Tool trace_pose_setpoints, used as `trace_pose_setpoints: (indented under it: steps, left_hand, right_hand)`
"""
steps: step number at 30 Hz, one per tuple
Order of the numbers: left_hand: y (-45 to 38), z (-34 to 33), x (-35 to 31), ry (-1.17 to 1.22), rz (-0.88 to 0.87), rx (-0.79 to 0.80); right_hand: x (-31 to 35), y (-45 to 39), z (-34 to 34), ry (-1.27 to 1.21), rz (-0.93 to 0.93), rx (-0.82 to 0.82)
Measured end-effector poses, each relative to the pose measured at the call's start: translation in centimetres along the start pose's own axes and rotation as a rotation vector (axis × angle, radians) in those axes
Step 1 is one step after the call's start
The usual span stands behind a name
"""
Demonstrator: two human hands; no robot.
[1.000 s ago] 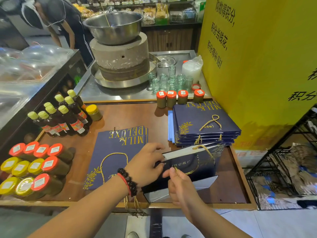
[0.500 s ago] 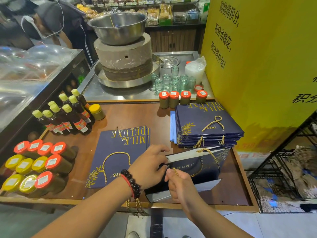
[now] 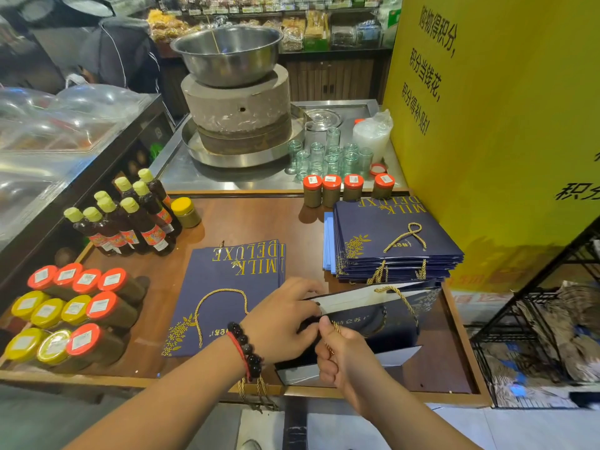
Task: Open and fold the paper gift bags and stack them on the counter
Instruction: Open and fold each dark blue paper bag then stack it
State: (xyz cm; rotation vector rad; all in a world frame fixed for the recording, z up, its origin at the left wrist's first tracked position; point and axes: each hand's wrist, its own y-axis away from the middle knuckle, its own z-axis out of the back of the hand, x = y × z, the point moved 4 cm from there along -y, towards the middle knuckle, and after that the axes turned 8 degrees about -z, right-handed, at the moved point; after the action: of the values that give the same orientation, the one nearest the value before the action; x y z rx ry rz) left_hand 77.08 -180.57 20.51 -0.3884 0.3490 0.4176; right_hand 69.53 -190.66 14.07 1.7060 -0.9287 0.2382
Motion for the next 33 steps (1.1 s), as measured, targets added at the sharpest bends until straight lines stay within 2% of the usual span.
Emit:
trace_pose_setpoints:
  steps: [6, 9, 11, 13, 15, 17, 19, 21, 22, 24, 26, 28, 33]
  left_hand:
    - [-0.1, -0.5, 0.6, -0.057, -0.004, 0.002]
    - [-0.1, -0.7, 0.5, -0.084, -0.008, 0.000]
    - [-0.1, -0.7, 0.6, -0.087, -0.005, -0.012]
    - [-0.1, -0.7, 0.6, -0.092, -0.016, -0.023]
    - [0.0, -0.8, 0.7, -0.091, -0.028, -0.031]
    - [0.0, -0.8, 0.7, -0.092, -0.038, -0.028]
    - [0.1, -1.0, 0.7, -0.106, -0.057, -0.025]
    - [0.2, -0.9, 0.7, -0.127, -0.091, -0.017]
    - [0.3, -0.9, 0.6, -0.147, -0.114, -0.009]
    - [0.4, -0.8, 0.3, -0.184, -0.155, 0.003]
    - [0.6, -0.9, 0.1, -0.189, -0.176, -0.006]
    - [0.8, -0.9, -0.1, -0.178, -0.186, -0.030]
    - [1.1, -0.8, 0.2, -0.154, -0.172, -0.035]
  right_hand:
    - [0.6, -0.2, 0.3, 0.122, -0.022, 0.051]
    - [0.7, -1.1, 1.2, 0.195, -0.069, 0.005]
    - [1.0, -0.6, 2.4, 0.358, -0.070, -0.087]
    - [2.1, 1.3, 3.6, 0.667, 0.073, -0.226]
    - [4.2, 3.8, 3.7, 0.949, 0.372, -0.353]
    - [6.7, 5.8, 2.7, 1.051, 0.691, -0.423]
    - [8.7, 6.5, 1.3, 1.190, 0.804, -0.453]
    - [9.9, 5.5, 0.6, 1.404, 0.692, -0.409]
    - [10.2, 4.6, 0.5, 1.463, 0.589, -0.326]
    - [9.8, 2.9, 0.5, 1.462, 0.388, -0.119]
    - [9.3, 1.7, 0.5, 1.409, 0.271, -0.011]
    - [9.0, 1.2, 0.4, 1.398, 0.251, 0.002]
    - [8.2, 1.2, 0.3, 1.376, 0.295, -0.088]
